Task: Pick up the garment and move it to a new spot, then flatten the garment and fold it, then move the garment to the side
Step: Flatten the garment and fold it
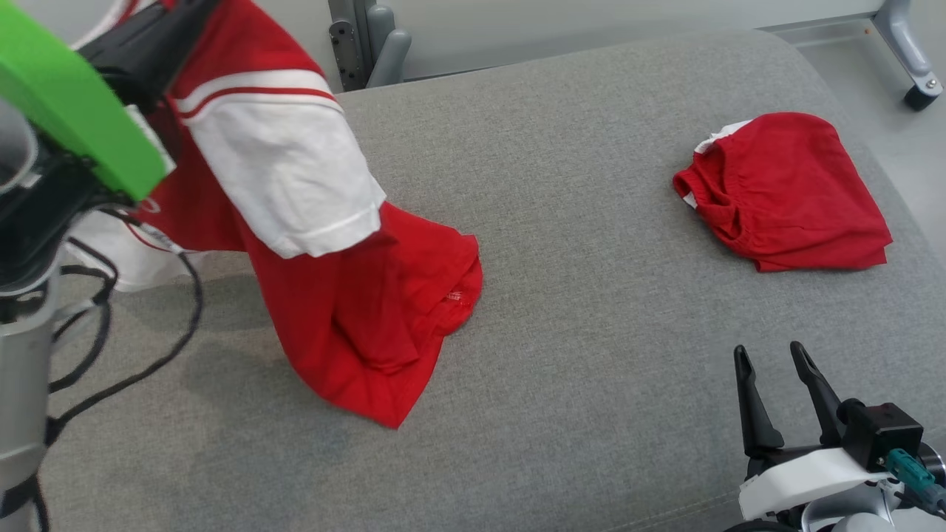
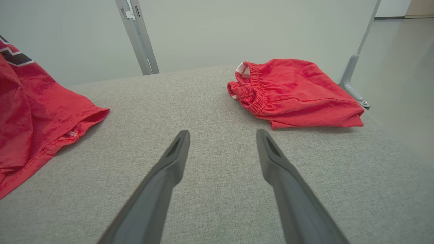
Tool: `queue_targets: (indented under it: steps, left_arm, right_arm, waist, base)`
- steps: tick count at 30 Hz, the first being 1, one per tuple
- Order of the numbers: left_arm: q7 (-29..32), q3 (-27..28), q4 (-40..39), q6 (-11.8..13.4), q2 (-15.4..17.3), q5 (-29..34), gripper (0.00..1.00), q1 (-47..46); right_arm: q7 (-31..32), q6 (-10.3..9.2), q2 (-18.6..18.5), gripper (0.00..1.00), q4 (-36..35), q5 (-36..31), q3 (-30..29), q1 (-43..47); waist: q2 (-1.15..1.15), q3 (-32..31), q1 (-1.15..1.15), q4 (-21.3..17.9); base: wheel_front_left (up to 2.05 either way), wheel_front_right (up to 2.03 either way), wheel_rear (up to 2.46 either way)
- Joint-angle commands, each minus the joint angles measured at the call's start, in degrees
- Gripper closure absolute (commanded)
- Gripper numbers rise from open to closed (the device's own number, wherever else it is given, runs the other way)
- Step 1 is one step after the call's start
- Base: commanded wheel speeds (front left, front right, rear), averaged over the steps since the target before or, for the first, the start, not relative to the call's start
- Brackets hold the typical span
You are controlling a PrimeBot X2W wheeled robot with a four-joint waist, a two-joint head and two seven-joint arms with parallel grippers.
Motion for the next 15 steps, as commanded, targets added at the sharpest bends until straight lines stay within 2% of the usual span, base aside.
queue_targets:
  steps: [1,7,8,15]
  left_arm:
    - [0.9,-1.7,0.8,0.3,-1.9,-0.7,1.00,-1.1]
    - [3.3,-9.9,5.5,-0.4,-11.1,-2.5,1.00,-3.9]
    - [3.3,-9.9,5.5,-0.4,-11.1,-2.5,1.00,-3.9]
    - [1.8,-16.4,15.9,-1.7,-19.3,-0.7,1.00,-6.5]
  right_arm:
    - [-0.1,-0.07,0.1,0.00,0.2,0.4,0.1,-0.6]
    - [-0.1,-0.07,0.6,0.00,0.6,1.1,1.9,-3.4]
    - [-0.1,-0.07,0.6,0.00,0.6,1.1,1.9,-3.4]
    - [-0.1,-0.07,1.5,0.00,1.1,2.2,3.8,-6.4]
  waist:
    - [0.01,0.4,0.00,-0.2]
    - [0.01,2.8,0.00,-2.5]
    - [0.01,2.8,0.00,-2.5]
    - [0.01,6.4,0.00,-8.4]
  base:
    - [0.00,0.00,0.00]
    - [0.00,0.00,0.00]
    - [0.00,0.00,0.00]
    - [0.00,0.00,0.00]
